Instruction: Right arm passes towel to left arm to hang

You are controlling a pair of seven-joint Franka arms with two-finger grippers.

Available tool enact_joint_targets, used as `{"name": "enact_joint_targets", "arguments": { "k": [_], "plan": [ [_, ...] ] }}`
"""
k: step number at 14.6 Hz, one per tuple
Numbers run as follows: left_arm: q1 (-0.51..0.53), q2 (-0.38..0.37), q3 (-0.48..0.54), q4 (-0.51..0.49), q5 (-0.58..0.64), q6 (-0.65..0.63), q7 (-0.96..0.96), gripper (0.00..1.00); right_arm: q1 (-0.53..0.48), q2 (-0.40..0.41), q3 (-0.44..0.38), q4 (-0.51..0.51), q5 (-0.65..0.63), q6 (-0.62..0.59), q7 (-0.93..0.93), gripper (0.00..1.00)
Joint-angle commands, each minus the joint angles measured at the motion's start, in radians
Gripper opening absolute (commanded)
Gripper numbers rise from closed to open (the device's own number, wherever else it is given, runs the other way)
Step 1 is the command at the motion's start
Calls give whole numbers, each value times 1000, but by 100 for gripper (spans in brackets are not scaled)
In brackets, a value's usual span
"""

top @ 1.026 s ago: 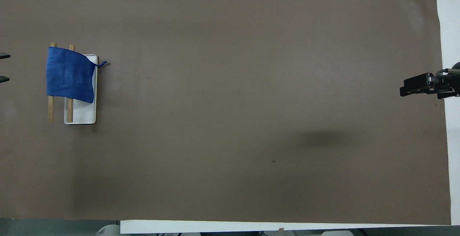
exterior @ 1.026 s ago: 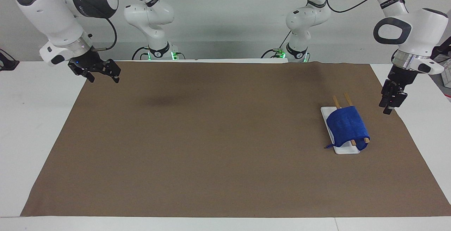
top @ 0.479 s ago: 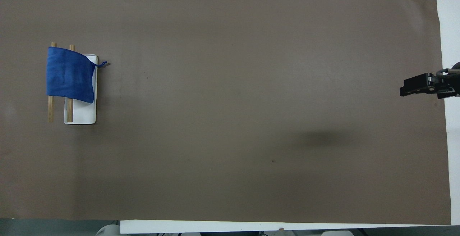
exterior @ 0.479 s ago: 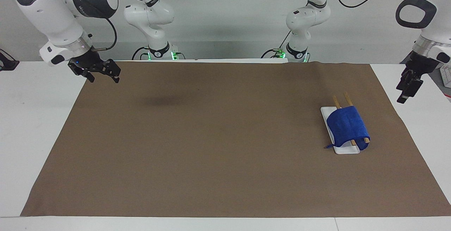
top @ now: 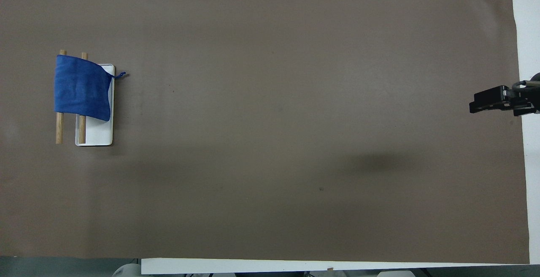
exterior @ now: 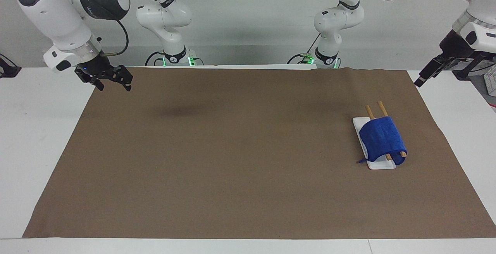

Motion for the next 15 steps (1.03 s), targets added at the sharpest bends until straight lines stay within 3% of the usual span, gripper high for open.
{"name": "enact_joint_targets", "arguments": {
  "k": [1,3,8,10,15],
  "plan": [
    [-76,33,-16,73,76,-87,57,100,3,-10,1,-2,-6,-14,12,100],
    [-170,25,3,62,73,-94,59,100,3,-10,1,-1,-6,-14,12,100],
    [-201,30,11,61,10,-90,57,100,3,-10,1,-2,-6,-14,12,100],
    [-210,66,35,71,12,-90,57,100,3,-10,1,-1,-6,-14,12,100],
    [-232,36,33,64,16,-75,59,100,3,-10,1,-2,-6,-14,12,100]
  ]
}}
